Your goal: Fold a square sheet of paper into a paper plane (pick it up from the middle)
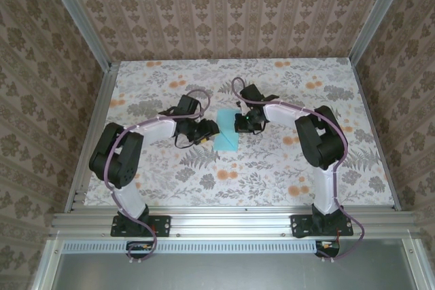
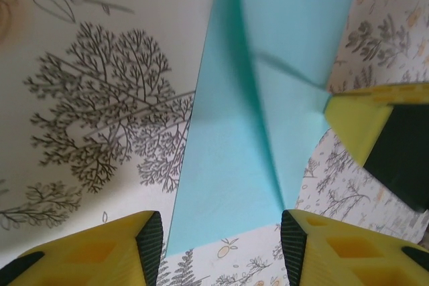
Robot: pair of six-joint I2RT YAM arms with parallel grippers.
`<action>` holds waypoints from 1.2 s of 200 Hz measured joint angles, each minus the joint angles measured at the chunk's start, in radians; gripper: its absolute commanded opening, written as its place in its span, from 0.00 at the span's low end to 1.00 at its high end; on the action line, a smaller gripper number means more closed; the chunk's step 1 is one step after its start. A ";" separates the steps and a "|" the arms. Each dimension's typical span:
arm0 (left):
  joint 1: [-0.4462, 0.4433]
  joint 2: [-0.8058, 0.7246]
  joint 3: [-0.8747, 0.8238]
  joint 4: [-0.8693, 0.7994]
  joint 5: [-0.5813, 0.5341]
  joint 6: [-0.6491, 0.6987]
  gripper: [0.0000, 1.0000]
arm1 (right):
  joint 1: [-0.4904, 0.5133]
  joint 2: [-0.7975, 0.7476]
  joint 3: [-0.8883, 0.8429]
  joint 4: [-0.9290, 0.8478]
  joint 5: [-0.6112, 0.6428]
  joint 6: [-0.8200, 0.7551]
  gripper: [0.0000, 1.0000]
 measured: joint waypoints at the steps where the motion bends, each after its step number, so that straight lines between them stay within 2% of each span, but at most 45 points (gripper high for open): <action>1: 0.000 0.000 0.000 0.000 0.001 0.000 0.52 | -0.001 0.000 -0.001 0.000 0.000 0.000 0.06; 77: -0.008 0.041 -0.011 -0.019 0.032 0.001 0.49 | -0.032 0.000 -0.042 0.048 -0.034 0.048 0.07; 124: -0.013 0.041 -0.008 0.019 0.037 0.005 0.52 | -0.035 0.000 -0.049 0.058 -0.045 0.052 0.07; 173: -0.034 0.097 0.110 0.108 0.040 0.003 0.54 | -0.041 0.000 -0.055 0.068 -0.063 0.053 0.08; 198: -0.046 0.167 0.171 0.141 0.040 0.000 0.47 | -0.042 0.000 -0.058 0.072 -0.066 0.056 0.08; 240: -0.052 0.246 0.186 0.157 0.036 -0.014 0.26 | -0.043 0.000 -0.058 0.074 -0.069 0.060 0.08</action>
